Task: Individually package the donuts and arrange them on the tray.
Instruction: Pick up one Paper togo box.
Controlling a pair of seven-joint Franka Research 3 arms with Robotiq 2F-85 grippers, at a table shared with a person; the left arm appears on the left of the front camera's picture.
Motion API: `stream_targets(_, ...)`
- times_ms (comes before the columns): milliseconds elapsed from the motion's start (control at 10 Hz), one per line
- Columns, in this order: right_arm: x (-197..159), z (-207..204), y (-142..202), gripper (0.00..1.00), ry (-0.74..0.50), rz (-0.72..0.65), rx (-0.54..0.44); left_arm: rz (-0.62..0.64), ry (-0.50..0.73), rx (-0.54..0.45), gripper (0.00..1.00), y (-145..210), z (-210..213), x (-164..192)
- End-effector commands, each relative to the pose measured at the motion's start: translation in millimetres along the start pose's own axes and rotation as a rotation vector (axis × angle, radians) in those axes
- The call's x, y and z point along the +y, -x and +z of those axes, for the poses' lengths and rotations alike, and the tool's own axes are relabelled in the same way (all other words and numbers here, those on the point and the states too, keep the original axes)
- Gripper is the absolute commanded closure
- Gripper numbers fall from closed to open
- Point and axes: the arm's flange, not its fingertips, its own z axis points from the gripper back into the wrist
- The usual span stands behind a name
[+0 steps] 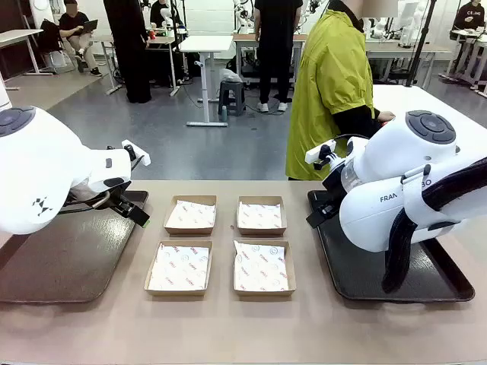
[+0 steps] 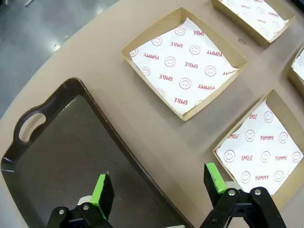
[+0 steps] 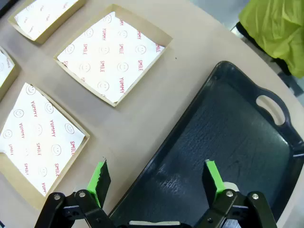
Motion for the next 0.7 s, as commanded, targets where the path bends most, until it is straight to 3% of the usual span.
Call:
stream_targets(0,0.0,0.0,0.0,0.0,0.0,0.0,0.0,0.0,0.0,0.0,0.0,0.0,0.0,-0.1)
stream_targets(600,0.0,0.0,0.0,0.0,0.0,0.0,0.0,0.0,0.0,0.0,0.0,0.0,0.0,-0.1)
